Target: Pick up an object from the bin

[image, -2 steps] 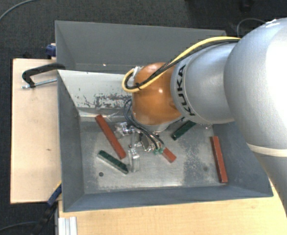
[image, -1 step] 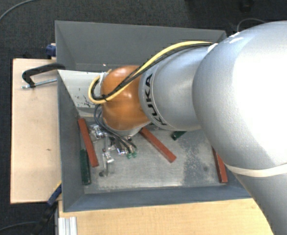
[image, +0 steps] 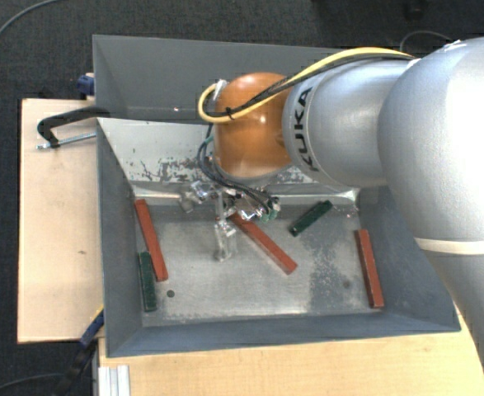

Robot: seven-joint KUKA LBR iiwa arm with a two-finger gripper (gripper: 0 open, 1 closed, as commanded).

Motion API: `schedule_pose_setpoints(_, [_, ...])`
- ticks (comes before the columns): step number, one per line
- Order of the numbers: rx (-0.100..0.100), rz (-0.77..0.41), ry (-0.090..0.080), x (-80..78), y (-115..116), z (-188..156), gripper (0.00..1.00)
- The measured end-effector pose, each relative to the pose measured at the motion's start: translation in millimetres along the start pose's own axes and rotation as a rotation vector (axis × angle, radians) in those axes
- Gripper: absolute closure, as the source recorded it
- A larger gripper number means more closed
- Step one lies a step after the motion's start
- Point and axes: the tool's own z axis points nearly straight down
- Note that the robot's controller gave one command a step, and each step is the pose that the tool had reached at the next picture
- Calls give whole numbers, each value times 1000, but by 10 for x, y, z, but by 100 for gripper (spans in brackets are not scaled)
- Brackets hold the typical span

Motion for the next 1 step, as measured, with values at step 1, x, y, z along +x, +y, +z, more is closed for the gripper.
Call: schedule_pose_setpoints(1, [-2,83,9,556,-750,5,0])
